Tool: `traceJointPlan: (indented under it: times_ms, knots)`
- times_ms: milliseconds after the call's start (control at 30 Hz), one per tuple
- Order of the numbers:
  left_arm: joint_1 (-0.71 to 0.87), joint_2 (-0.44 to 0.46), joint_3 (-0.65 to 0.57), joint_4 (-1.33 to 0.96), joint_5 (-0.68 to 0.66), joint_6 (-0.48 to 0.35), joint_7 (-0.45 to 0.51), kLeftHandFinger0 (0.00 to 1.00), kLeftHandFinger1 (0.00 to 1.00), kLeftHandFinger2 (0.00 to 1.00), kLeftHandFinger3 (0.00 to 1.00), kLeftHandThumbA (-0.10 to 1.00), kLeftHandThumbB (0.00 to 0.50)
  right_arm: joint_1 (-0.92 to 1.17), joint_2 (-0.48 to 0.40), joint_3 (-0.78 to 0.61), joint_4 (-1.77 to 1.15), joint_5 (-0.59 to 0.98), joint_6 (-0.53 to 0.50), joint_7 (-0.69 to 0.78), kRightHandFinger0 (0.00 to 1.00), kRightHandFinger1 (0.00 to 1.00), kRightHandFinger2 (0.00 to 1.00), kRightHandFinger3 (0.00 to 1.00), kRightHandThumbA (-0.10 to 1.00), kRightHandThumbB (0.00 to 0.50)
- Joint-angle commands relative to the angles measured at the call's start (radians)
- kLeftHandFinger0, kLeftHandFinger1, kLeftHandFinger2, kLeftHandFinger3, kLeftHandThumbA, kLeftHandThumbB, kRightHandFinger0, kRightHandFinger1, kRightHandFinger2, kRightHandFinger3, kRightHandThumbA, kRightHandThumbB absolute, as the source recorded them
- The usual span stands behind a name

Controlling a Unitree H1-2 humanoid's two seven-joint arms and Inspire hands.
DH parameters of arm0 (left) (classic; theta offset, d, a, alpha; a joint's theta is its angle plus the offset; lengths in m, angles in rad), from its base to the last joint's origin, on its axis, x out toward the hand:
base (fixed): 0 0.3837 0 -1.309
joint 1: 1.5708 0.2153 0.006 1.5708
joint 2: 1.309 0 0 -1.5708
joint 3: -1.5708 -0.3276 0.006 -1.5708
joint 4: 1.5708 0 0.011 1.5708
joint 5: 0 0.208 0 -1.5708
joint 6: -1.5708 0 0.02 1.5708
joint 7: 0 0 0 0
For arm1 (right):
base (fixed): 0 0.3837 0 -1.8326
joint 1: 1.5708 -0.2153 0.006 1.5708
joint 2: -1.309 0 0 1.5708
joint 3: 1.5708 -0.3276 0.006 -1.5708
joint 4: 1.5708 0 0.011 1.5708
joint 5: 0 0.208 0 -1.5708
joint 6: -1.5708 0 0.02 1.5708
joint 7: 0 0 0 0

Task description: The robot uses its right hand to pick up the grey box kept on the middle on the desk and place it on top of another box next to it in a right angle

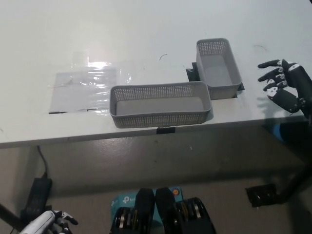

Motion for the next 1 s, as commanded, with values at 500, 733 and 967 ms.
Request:
traceJointPlan:
  times_ms: [500,733,967]
  knots:
    - [-0.004,0.030,0.017,-0.037,0.024,0.003,-0.028,0.34,0.39,0.51,0.60,0.17,0.329,-0.204,-0.097,0.150,0.119,-0.183,-0.175,0.095,1.00,1.00,1.00,0.97,0.13,0.310]
    - [-0.014,0.026,0.020,-0.021,0.016,-0.009,-0.031,0.32,0.36,0.47,0.58,0.15,0.329,-0.236,-0.110,0.257,0.119,-0.272,-0.107,0.179,1.00,1.00,1.00,1.00,0.32,0.407]
    - [-0.016,0.030,0.015,-0.024,0.020,0.001,-0.040,0.34,0.38,0.50,0.62,0.16,0.322,-0.228,-0.083,0.311,0.121,-0.363,-0.101,0.170,1.00,1.00,1.00,1.00,0.40,0.433]
